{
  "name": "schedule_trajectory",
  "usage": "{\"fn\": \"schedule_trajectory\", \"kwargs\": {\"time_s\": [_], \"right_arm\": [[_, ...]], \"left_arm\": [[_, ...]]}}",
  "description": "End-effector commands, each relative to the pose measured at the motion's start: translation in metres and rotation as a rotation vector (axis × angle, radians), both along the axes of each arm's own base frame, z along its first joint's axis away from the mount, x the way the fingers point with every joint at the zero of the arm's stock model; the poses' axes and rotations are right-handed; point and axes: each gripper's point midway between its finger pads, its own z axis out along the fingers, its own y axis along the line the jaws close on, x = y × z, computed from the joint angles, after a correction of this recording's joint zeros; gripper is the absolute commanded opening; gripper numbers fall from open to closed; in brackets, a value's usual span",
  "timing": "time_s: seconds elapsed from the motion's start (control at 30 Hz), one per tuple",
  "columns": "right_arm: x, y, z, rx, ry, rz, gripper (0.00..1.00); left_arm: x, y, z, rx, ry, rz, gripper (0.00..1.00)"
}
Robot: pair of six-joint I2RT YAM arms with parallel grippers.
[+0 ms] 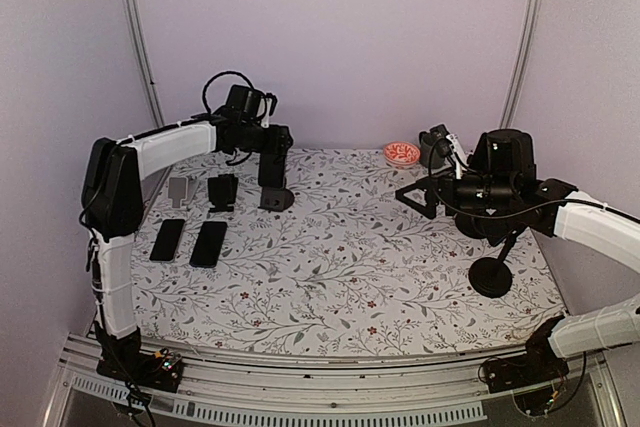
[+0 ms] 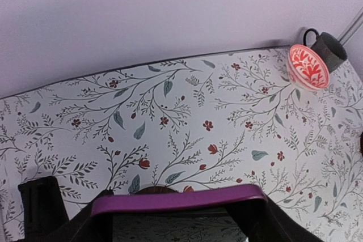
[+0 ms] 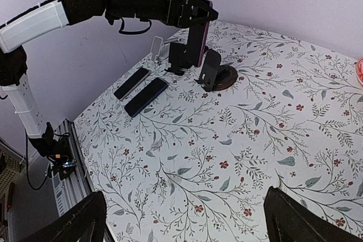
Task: Remove the phone from the phone stand
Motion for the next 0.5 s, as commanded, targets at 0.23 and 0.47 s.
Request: {"fn": "schedule_trajectory", "kwargs": {"time_s": [0.23,0.47], "right_arm": [[-0.006,-0.003,0.015,0.03,-0.031,0.011,0.99],[-0.01,-0.005,0.015,0.028,-0.032,0.013,0.99]], "left_arm": [[-0.072,-0.014,0.05,-0.049,-0.027,0.003,0.54],[-0.124,-0.013,0.012,-0.085,0.078,0.042,0.53]]}}
